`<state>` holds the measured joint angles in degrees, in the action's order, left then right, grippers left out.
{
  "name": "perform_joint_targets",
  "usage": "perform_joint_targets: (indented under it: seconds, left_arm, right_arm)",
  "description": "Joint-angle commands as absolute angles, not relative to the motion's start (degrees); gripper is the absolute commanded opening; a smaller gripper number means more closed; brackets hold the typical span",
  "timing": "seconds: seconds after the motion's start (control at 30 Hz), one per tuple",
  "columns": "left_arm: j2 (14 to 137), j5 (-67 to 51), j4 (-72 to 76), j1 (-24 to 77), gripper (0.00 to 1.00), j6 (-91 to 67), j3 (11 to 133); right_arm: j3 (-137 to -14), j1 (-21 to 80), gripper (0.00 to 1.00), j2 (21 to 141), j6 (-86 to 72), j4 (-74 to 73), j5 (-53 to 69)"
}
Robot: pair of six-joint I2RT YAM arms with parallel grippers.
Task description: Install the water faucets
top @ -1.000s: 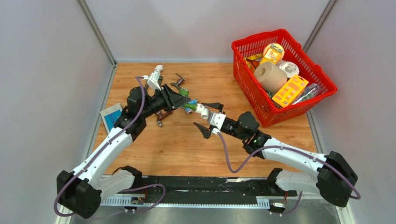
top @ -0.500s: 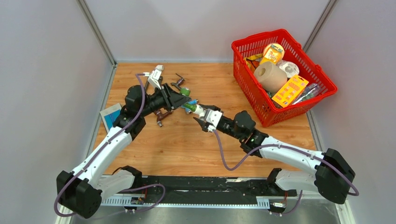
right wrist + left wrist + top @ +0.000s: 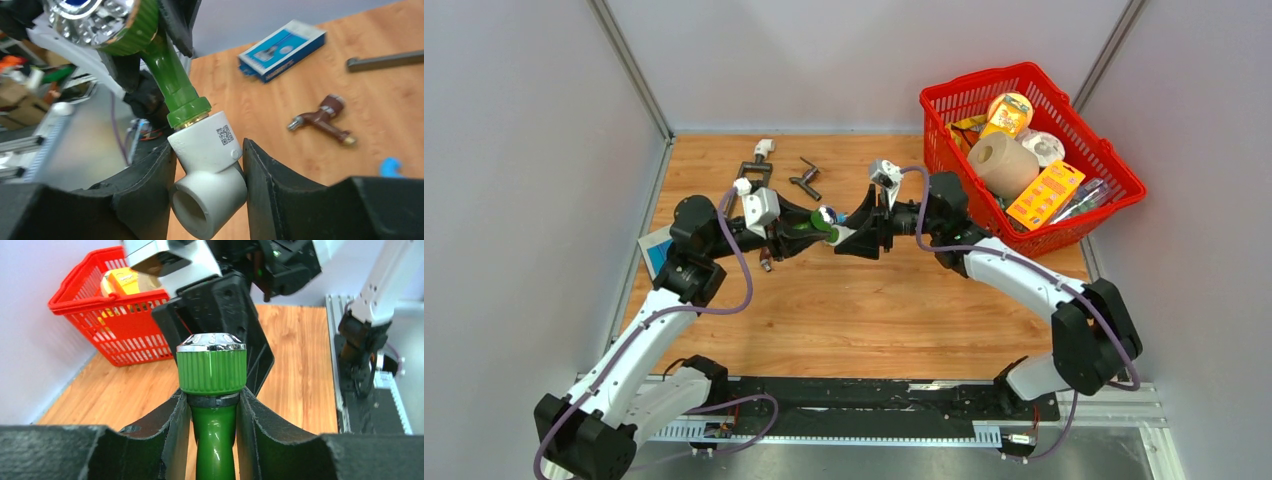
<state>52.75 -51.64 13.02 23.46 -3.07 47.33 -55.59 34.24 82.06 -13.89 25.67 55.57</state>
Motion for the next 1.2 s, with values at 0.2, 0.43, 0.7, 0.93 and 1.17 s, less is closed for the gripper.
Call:
perform_joint_targets:
  seconds: [0.2,0.43,0.7,0.93,1.17]
  left_arm:
    - [50.45,-47.57,13.97,23.99,0.00,-2.42,44.56]
    - [52.73,-29.21,16.70,23.99,0.00,-26.96,41.93]
    - [55.72,-21.36,15.11,23.99,0.00,-51.74,41.13]
    - [57.39,-25.04,17.40,23.99,0.00,-59.59,42.27]
    - [56.25,-26.28,16.44,23.99,0.00,-60.03,42.98]
  right_arm:
    - [-59.33,31.11,0.61,79.81,-16.72,19.53,52.50]
    - [-52.14,31.29,0.81,70.15,-1.51,19.94,40.79]
    - [-38.16,41.29,0.82,60.21,19.75,27.85,28.06]
    - [-37.00,48.86,0.81,62.48,28.82,27.86,16.36]
    - [-37.00,50.18,0.81,64.51,30.85,30.15,11.60]
